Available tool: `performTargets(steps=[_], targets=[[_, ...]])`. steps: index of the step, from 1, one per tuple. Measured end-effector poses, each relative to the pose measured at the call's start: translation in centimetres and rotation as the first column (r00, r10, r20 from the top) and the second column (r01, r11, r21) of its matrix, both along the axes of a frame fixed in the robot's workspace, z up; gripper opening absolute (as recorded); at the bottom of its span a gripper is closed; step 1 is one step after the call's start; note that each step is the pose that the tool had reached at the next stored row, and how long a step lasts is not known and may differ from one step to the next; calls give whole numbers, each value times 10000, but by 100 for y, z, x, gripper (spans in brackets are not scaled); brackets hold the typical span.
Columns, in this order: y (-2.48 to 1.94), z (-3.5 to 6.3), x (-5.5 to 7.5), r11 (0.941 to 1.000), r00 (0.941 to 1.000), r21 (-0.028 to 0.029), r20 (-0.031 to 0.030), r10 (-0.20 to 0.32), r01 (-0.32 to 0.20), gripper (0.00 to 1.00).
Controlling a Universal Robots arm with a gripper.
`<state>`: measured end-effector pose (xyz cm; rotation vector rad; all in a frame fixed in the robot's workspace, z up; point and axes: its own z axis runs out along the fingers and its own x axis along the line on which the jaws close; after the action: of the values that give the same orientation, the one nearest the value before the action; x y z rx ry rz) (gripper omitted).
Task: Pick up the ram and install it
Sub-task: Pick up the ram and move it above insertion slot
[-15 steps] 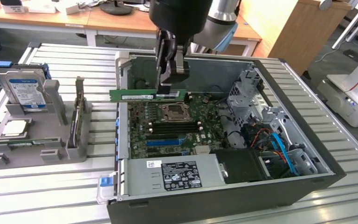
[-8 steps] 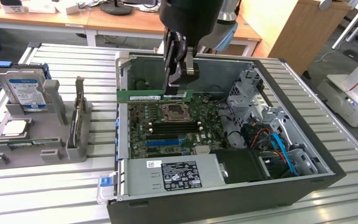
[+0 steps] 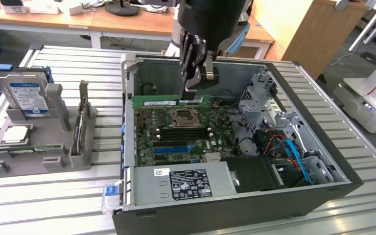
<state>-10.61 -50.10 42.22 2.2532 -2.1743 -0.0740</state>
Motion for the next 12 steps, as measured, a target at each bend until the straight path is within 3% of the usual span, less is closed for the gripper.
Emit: performTargets(steps=[12], targets=[[-14,0,202,10000,10000,0,0,0,0,12]])
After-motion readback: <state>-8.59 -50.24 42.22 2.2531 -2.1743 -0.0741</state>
